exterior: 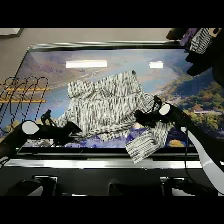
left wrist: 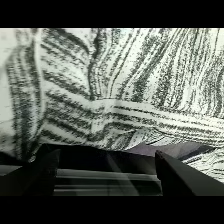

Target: Fold the clothes and pants, and hang the long-sleeved shirts on hangers.

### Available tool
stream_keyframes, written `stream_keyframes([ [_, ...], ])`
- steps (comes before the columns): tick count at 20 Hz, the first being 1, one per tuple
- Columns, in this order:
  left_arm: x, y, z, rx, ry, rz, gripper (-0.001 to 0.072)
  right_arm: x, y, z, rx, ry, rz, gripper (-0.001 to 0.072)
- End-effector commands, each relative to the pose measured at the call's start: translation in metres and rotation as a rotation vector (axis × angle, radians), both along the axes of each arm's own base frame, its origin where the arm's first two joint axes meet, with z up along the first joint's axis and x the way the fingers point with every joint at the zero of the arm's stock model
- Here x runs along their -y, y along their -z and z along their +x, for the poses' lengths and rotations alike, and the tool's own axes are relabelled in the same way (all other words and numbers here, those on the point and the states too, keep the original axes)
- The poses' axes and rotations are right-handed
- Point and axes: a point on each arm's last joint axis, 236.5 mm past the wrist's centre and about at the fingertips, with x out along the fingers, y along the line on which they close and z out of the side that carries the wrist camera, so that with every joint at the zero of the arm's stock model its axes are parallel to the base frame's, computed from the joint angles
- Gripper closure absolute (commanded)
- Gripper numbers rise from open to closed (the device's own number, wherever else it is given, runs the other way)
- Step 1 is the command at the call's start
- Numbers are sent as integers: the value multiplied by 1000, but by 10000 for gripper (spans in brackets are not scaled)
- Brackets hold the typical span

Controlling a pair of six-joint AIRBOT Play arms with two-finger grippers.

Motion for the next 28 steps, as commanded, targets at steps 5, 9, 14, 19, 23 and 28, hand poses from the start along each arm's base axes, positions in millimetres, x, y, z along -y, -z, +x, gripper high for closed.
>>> stream_keyframes([
  [5, 44, 42, 7, -51, -74, 2, -13, -4, -25, -1, 39, -4, 20, 685],
  [9, 41, 59, 27, -53, -211, 5, -11, -5, -42, -3, 67, -11, 31, 685],
  [14, 30, 29, 37, -2, -154, -12, 687, 4, -67, -21, 86, -67, -17, 685],
  [19, -22, -49, -12, 65, 127, 159, 688, 31, -113, -110, -55, -164, -115, 685],
  [23, -20, -91, -88, 53, 287, 147, 688, 32, -157, -199, -167, -184, -112, 685],
  [28, 2, -119, -96, 104, 303, 80, 689, 25, -176, -210, -123, -60, -83, 685],
])
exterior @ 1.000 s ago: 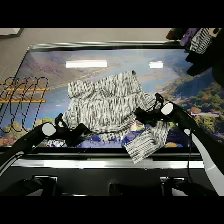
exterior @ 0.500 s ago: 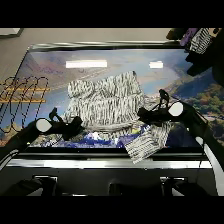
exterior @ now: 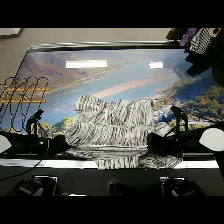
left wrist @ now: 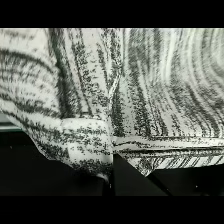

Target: Fold the clothes and pants, and hang the long-sleeved shirts on hangers.

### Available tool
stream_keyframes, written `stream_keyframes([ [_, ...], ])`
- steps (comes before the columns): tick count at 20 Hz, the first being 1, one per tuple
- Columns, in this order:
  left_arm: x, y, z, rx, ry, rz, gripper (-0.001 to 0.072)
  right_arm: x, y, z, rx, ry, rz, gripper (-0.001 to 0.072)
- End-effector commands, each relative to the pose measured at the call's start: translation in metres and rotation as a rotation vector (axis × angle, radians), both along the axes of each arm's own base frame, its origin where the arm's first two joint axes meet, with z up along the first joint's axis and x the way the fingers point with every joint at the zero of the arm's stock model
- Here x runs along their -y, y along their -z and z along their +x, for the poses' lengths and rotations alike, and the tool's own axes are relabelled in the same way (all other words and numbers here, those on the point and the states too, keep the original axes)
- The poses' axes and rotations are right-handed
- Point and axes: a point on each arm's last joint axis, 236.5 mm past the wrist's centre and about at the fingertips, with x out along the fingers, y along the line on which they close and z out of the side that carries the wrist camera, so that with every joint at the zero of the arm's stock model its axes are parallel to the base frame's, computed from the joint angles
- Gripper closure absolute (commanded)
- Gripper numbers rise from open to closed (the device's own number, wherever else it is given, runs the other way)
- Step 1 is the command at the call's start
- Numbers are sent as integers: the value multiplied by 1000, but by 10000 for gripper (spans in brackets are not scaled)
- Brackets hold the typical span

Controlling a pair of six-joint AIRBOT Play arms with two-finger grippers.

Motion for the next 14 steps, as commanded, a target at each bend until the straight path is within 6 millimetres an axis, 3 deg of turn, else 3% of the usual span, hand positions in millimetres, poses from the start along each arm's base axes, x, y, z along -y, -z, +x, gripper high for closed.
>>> stream_keyframes([
  [1, 8, -20, 5, 33, 2, -24, 689, 5, -3, -1, -2, 95, -19, 685],
  [4, 21, -11, 50, 29, 13, -9, 689, 2, 15, 45, 9, 135, -66, 684],
  [8, 39, 29, 119, -31, 87, 42, 689, -31, 34, 142, 83, 175, -28, 684],
  [11, 39, 56, 181, -67, 83, 58, 689, -40, 72, 192, 38, 186, -41, 657],
  [13, 36, 72, 214, -79, 69, 61, 689, -34, 95, 225, 46, 212, -35, 654],
  [14, 37, 81, 226, -86, 66, 63, 688, -32, 105, 238, 61, 226, -23, 617],
])
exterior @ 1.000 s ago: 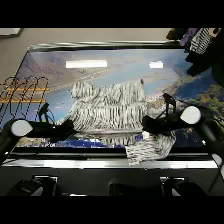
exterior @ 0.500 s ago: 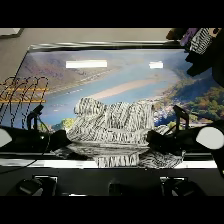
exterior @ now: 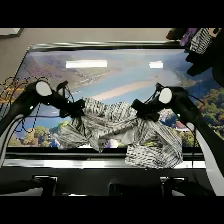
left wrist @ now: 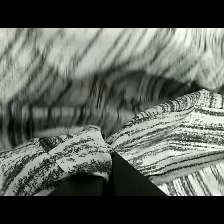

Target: Fold the clothes and pants, and hang the long-sleeved shirts on hangers.

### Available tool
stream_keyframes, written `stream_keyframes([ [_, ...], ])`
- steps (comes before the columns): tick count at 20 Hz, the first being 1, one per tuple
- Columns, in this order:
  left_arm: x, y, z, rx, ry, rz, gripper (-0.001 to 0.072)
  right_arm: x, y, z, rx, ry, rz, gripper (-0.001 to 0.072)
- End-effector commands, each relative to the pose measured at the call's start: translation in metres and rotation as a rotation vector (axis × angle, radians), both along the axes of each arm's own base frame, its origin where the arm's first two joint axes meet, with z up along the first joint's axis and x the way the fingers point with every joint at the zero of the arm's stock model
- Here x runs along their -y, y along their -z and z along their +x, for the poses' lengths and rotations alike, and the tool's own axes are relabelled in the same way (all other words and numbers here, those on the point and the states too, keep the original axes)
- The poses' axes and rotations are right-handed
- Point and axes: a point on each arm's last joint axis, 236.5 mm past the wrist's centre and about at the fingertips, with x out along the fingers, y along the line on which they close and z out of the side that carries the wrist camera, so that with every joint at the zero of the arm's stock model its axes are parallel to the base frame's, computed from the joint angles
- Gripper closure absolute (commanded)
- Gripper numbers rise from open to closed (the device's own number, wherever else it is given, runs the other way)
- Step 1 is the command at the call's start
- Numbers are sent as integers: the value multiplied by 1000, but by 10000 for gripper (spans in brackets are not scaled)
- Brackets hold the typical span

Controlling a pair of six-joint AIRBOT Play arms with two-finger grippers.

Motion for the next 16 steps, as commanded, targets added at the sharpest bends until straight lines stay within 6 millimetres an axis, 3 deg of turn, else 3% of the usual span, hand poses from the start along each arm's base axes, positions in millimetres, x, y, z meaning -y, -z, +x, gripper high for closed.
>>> stream_keyframes([
  [1, -1, 38, 53, -13, 21, 10, 688, -1, 39, 55, 45, 40, 33, 617],
  [3, 1, 58, 62, -33, 38, 17, 679, -7, 52, 62, 46, 31, 58, 617],
  [4, 1, 65, 63, -45, 38, 20, 630, -11, 54, 62, 46, 17, 68, 585],
  [5, 1, 68, 65, -41, 39, 20, 503, -8, 54, 63, 64, -9, 52, 486],
  [6, -2, 64, 68, -16, 57, 19, 341, -4, 49, 64, 89, -44, 31, 433],
  [7, -5, 54, 72, 19, 77, 16, 191, 6, 38, 65, 123, -86, -22, 354],
  [8, -12, 39, 74, 52, 89, 14, 100, 15, 21, 63, 154, -133, -74, 320],
  [10, -36, 5, 72, 121, 104, 66, 91, 31, -18, 40, 186, -237, -149, 320],
  [12, -65, -16, 56, 176, 122, 185, 91, 40, -36, 3, 163, -312, -214, 320],
  [14, -70, -19, 29, 217, 119, 210, 91, 28, -29, -32, 151, -335, -215, 320],
  [16, -63, -9, -3, 224, 84, 198, 92, 6, -2, -61, 131, -343, -194, 321],
])
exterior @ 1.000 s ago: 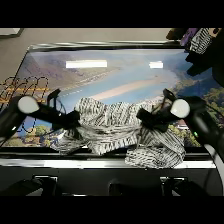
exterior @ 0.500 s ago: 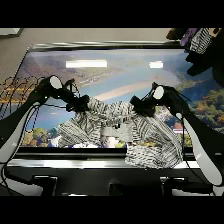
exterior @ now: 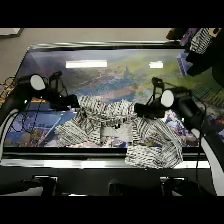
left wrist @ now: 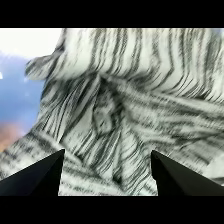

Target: Fold the clothes and pants, and hang the long-sleeved shirts on hangers.

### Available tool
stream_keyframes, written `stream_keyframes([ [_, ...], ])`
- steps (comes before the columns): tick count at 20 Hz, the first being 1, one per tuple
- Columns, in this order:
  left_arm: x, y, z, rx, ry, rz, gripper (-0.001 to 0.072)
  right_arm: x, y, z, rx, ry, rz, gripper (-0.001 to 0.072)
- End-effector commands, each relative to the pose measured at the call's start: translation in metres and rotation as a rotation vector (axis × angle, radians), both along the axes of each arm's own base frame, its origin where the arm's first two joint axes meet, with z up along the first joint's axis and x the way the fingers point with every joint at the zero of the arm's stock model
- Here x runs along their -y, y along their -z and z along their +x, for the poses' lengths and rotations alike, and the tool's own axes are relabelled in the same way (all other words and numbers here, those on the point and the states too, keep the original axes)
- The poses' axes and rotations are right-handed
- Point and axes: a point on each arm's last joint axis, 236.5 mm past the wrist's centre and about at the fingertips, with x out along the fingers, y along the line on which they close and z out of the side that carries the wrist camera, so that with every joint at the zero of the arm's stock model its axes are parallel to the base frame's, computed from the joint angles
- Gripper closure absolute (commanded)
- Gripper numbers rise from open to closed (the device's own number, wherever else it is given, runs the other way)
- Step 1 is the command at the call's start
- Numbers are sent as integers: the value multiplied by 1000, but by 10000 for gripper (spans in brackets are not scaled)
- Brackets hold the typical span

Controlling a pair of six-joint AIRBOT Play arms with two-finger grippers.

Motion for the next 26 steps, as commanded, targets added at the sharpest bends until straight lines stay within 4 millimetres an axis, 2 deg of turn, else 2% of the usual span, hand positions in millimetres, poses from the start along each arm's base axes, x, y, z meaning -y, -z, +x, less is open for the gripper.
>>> stream_keyframes([
  [1, -4, 8, -45, 47, -47, 26, 91, -19, 32, -49, -32, -34, -26, 321],
  [3, 4, 20, -71, 17, -71, 19, 92, -33, 58, -55, -31, -16, -18, 321],
  [5, 15, 31, -88, -20, -57, 23, 91, -39, 75, -44, -13, 15, -14, 322],
  [8, 38, 30, -87, 27, -11, 4, 92, -48, 97, -22, 23, 32, 1, 329],
  [10, 51, 28, -82, 57, -35, -23, 92, -46, 111, -22, -3, 46, -15, 411],
  [11, 55, 29, -80, 61, -45, -31, 92, -41, 114, -24, -13, 45, -39, 426],
  [12, 60, 31, -80, 62, -40, -33, 92, -33, 115, -25, -18, 55, -71, 470],
  [13, 64, 34, -81, 60, -30, -32, 92, -25, 114, -26, -22, 54, -108, 611],
  [14, 69, 38, -84, 53, -18, -29, 92, -18, 111, -27, -16, 57, -135, 684],
  [17, 88, 51, -96, 30, 42, -17, 92, -3, 97, -25, 14, 79, -179, 685],
  [20, 109, 61, -104, 14, 75, -15, 92, 1, 79, -29, 29, 92, -171, 686],
  [23, 128, 68, -99, 14, 80, -22, 92, 1, 69, -31, 43, 106, -154, 686],
  [26, 136, 85, -92, -5, 82, -7, 92, -5, 64, -34, 34, 126, -116, 685],
])
